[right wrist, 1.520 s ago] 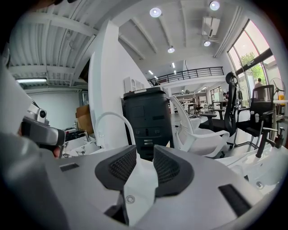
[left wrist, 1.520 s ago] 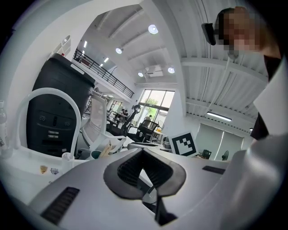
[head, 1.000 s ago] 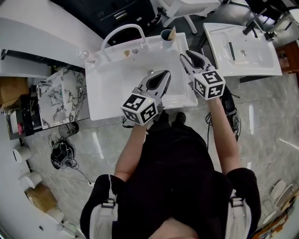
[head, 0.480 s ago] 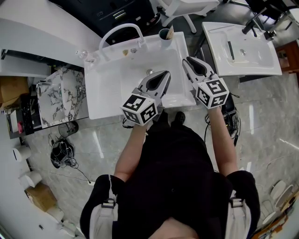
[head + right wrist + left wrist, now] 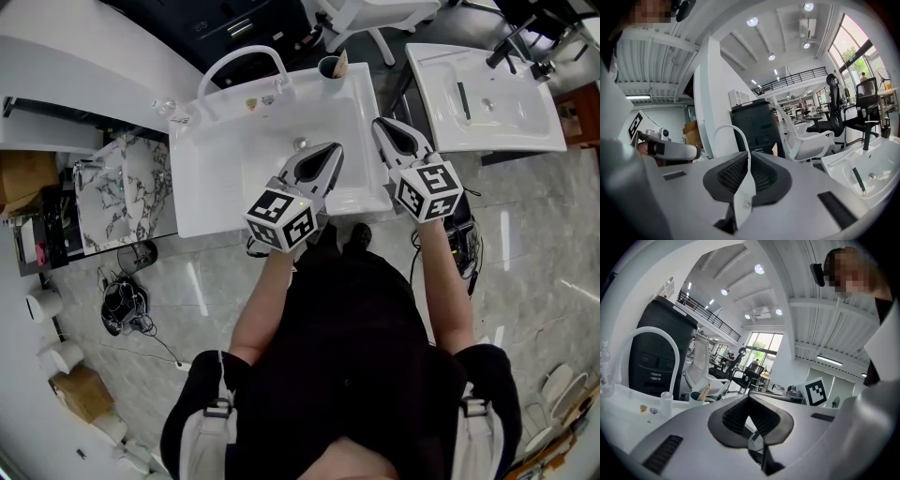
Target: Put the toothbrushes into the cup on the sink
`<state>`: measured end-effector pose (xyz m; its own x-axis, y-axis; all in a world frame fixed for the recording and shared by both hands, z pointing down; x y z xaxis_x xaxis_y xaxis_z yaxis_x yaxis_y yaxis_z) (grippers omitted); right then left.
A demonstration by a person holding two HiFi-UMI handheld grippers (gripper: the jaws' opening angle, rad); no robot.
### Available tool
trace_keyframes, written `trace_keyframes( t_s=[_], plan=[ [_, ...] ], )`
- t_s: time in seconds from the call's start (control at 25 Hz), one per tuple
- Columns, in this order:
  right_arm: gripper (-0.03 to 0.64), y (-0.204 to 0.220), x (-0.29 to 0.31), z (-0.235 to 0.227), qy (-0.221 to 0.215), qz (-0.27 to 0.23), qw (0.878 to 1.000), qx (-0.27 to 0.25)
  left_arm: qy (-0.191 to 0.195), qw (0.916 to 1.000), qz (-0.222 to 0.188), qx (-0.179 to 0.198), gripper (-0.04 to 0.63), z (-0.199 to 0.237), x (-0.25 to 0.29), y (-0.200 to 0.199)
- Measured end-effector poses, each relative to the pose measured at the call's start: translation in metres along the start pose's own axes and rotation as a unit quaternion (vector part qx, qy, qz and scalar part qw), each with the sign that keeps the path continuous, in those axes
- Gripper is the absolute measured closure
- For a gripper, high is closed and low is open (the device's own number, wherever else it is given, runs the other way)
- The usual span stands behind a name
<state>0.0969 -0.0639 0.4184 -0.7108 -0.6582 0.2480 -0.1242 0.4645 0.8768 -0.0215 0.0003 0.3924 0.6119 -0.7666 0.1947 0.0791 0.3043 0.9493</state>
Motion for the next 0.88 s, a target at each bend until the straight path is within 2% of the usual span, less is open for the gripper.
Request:
trace_keyframes(
  t_s=[0.52, 0.88],
  plan=[
    [0.586, -0.004, -0.007, 0.012, -0.023, -0.001, 1.0, -0.017, -0.004, 1.0, -0.002, 0.0, 0.588, 0.0, 0.004, 0.0],
    [0.584, -0.002, -0.01, 0.012, -0.022, -0.005, 1.0, 0.008, -0.012, 0.9999, 0.0, -0.003, 0.587, 0.002, 0.004, 0.002]
  ],
)
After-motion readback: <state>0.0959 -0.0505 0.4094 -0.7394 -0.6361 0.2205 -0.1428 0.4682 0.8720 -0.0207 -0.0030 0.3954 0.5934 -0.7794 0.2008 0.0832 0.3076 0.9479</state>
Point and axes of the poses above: the fingertips, and each gripper's own axes: x forward along the fingers, z to its left, y out of its underside, the point moved 4 cm from there along -x, backward along the fingers, and after that the axes turned 10 degrees about x, right-handed, at the moved point
